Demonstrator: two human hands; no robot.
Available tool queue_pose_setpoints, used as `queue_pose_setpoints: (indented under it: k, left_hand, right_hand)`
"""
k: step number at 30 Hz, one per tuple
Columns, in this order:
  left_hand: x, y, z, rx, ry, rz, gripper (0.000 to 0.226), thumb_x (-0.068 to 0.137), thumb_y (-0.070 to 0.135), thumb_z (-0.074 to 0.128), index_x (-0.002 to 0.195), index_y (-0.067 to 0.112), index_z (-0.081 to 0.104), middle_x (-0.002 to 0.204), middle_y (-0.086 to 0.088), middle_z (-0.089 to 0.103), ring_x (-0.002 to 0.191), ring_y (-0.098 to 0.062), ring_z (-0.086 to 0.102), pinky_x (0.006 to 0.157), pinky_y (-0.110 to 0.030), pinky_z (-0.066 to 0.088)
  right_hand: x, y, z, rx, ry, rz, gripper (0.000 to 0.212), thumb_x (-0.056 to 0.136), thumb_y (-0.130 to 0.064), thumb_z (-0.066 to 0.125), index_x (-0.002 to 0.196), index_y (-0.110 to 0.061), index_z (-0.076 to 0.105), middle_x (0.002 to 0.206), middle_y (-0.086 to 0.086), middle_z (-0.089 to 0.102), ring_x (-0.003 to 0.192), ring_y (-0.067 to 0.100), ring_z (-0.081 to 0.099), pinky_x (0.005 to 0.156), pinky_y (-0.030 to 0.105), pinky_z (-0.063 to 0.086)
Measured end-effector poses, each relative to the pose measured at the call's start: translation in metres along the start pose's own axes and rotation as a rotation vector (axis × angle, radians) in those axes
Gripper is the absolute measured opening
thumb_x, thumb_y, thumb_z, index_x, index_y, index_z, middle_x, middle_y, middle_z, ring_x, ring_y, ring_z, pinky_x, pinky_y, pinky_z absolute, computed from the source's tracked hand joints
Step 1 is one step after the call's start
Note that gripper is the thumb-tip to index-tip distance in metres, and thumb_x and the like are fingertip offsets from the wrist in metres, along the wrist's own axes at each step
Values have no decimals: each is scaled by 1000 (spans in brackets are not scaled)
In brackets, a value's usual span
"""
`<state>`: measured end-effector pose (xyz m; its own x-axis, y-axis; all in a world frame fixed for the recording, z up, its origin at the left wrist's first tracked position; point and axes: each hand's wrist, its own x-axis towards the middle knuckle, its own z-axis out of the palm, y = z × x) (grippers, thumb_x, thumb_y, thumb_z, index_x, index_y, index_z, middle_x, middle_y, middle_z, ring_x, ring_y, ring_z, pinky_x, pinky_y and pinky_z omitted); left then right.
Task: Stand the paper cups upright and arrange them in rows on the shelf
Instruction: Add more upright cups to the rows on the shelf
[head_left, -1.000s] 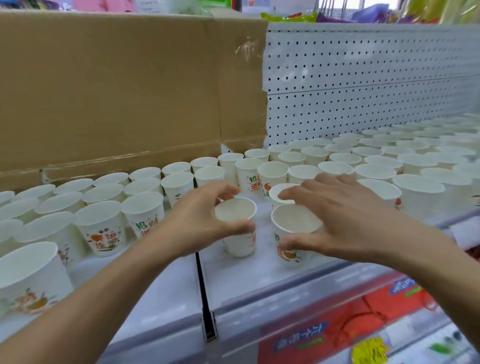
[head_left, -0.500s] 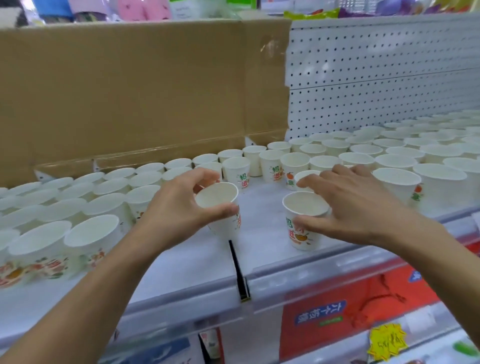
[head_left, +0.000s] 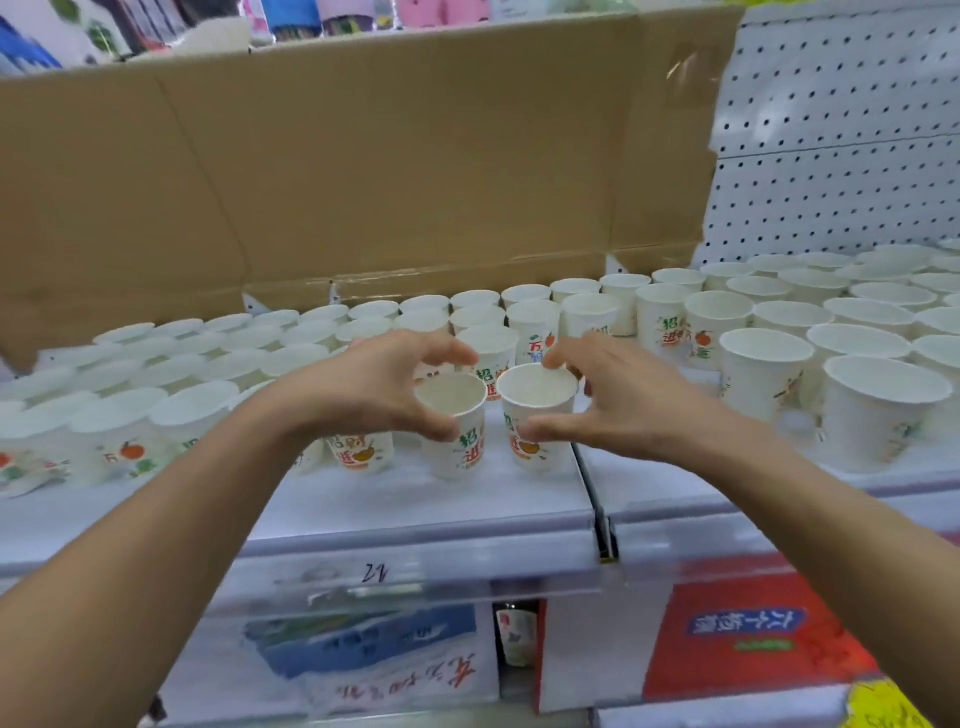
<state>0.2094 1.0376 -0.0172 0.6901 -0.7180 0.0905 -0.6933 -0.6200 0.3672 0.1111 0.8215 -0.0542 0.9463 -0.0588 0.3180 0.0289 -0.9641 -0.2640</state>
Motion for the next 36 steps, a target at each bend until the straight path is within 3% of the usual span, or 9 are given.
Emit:
queue_pose_setpoints:
  k: [4,7,11,15,19,22,26,32,36]
  left_hand:
    - [-10,6,-2,65,127,-92,79,55,74,67,125,38,55,115,20,55,115,-5,48,104,-38,32]
    - [-5,7,5,238,182,-131,82,54,86,52,120,37,56,111,18,61,107,-7,52,99,-39,29]
    - [-2,2,3,177,160,-106,60,69,66,68,120,37,56,110,19,61,107,-5,50,99,-37,26]
    - [-9,-7,-6,65,79,-55,53,77,34,72,127,40,54,117,21,57,115,-3,46,104,-36,29]
    - [-13,-15,-5,23,177,-91,48,75,54,70,119,42,54,108,22,55,108,-3,40,94,-32,29]
    - [-10,-18,1,126,240,-100,61,67,71,65,117,38,56,108,20,59,106,-5,47,92,-33,24]
    - [-9,-23,2,88,233,-81,60,70,64,69,123,39,56,115,20,59,105,-1,45,94,-32,22]
    - [-33,-51,-12,-117,373,-51,70,58,79,64,120,47,59,123,25,58,128,-9,43,108,-45,35]
    - [-51,-63,-8,90,387,11,56,57,66,75,107,40,68,116,18,65,120,-7,50,109,-43,25]
  right_hand:
    - [-1,9,2,292,-34,4,92,63,-66,73,141,-36,34,126,-13,47,106,6,50,91,31,45]
    - [4,9,9,421,-23,6,87,67,-61,73,141,-37,34,126,-10,50,109,7,52,95,32,47]
    - [12,1,18,506,36,9,72,75,-48,73,137,-31,41,116,-9,56,106,6,55,90,28,48]
    - [20,0,24,596,-22,-5,70,78,-38,74,139,-32,40,130,-4,53,114,9,54,95,34,49]
    - [21,-3,29,649,5,15,73,76,-40,76,138,-32,40,125,-8,51,109,7,54,92,32,51]
    - [21,-9,34,654,63,33,71,75,-42,76,136,-30,41,112,-15,51,102,1,54,83,22,50]
    - [25,-12,38,652,71,32,69,77,-40,75,137,-27,41,117,-9,54,108,5,53,83,20,48]
    - [24,-9,42,688,77,54,77,76,-43,76,141,-30,37,125,-8,51,113,7,52,88,24,48]
    - [24,-10,46,706,109,61,77,74,-37,78,140,-29,38,121,-8,53,110,5,53,87,23,48]
